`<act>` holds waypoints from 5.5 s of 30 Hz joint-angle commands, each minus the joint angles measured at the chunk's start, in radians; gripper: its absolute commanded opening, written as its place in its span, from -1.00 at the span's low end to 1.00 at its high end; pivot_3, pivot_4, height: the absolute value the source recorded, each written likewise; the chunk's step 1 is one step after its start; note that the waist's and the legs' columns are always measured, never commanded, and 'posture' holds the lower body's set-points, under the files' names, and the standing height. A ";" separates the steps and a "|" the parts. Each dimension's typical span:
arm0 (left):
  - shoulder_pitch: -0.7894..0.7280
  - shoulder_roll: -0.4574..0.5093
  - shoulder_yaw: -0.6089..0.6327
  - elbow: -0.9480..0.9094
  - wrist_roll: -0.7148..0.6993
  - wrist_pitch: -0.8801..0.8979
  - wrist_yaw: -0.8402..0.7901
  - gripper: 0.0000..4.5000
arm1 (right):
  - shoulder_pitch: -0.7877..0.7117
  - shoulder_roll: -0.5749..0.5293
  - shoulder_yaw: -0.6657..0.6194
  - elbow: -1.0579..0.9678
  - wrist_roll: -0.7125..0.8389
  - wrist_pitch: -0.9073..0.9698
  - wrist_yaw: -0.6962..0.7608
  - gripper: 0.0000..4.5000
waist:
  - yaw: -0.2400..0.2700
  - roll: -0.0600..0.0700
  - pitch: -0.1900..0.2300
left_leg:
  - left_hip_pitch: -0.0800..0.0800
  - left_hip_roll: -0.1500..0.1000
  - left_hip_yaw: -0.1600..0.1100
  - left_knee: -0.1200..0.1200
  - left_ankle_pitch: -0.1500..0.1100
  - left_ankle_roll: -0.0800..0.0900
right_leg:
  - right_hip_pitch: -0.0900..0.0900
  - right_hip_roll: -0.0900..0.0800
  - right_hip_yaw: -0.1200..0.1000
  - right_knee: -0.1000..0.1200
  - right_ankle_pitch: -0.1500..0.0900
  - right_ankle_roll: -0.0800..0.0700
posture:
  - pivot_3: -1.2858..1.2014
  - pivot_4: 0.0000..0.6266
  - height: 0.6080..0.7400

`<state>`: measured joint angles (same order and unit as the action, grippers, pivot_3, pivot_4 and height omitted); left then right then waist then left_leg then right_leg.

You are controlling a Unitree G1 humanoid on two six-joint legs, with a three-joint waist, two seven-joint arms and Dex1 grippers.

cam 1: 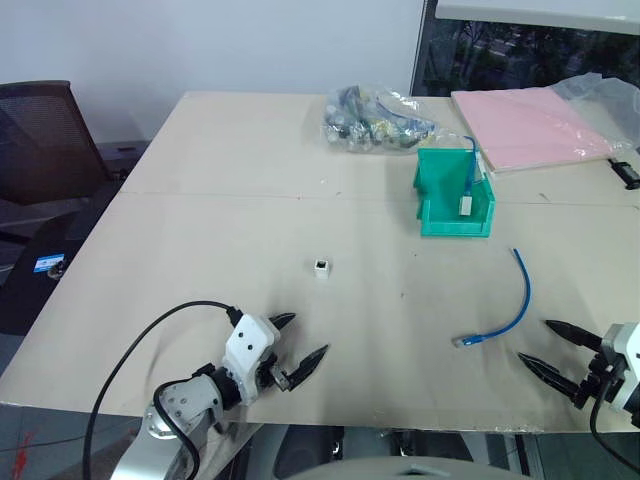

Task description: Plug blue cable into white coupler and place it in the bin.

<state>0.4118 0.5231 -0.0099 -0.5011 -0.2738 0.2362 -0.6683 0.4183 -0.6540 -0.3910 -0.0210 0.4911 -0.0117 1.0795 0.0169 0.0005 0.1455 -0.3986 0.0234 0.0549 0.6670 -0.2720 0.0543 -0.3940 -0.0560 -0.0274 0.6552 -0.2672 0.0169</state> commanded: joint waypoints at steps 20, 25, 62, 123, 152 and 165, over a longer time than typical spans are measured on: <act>-0.038 0.046 0.015 0.036 -0.037 -0.025 -0.100 1.00 | 0.011 0.005 -0.020 -0.027 -0.011 -0.089 0.013 0.96 | -0.003 -0.001 0.001 | -0.001 0.000 0.000 0.000 0.000 0.000 | 0.000 0.000 0.000 -0.002 0.000 0.001 | 0.03 -0.52 1.00; -0.187 0.146 0.026 0.025 -0.108 0.018 -0.227 1.00 | -0.033 -0.073 0.006 -0.108 -0.043 -0.117 0.068 0.96 | -0.002 -0.001 0.002 | -0.001 0.000 0.000 0.000 0.000 0.000 | 0.000 0.000 0.000 -0.001 0.000 0.000 | 0.03 -0.52 1.00; -0.738 0.112 -0.156 0.171 -0.162 0.186 -0.348 1.00 | -0.666 -0.130 0.460 -0.067 -0.162 0.241 0.125 -0.96 | -0.001 -0.013 0.012 | 0.000 -0.001 0.001 0.007 0.001 0.000 | 0.001 0.007 0.001 0.006 0.000 0.008 | 0.03 -0.52 1.00; -1.244 0.039 -0.255 0.771 -0.066 0.083 -0.766 1.00 | -0.473 -0.031 0.224 -0.165 -0.056 0.266 -0.020 0.98 | 0.020 -0.016 0.015 | -0.016 -0.004 -0.003 0.022 -0.001 0.002 | -0.007 0.009 -0.003 0.009 0.000 0.013 | 0.03 -0.52 1.00; -1.116 -0.303 -0.376 0.883 0.145 -0.153 -0.468 1.00 | -0.159 0.028 0.126 -0.354 -0.050 0.268 -0.231 0.98 | 0.000 -0.010 0.011 | -0.003 -0.005 -0.006 0.019 -0.002 0.005 | 0.005 0.011 0.003 0.008 -0.001 0.013 | 0.03 -0.52 1.00; -1.281 -0.396 -0.412 1.262 0.292 -0.316 -0.466 1.00 | -0.096 0.039 0.106 -0.385 -0.041 0.277 -0.263 0.98 | -0.003 -0.011 0.012 | -0.002 -0.006 -0.006 0.018 -0.003 0.006 | 0.005 0.013 0.004 0.008 -0.001 0.014 | 0.03 -0.52 1.00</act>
<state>-0.8373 0.1493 -0.4074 0.7224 -0.0166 -0.0444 -1.1293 0.3068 -0.6166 -0.2526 -0.3644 0.4370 0.2695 0.8306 0.0139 -0.0102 0.1571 -0.4009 0.0176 0.0492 0.6853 -0.2748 0.0607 -0.3887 -0.0433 -0.0236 0.6633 -0.2680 0.0306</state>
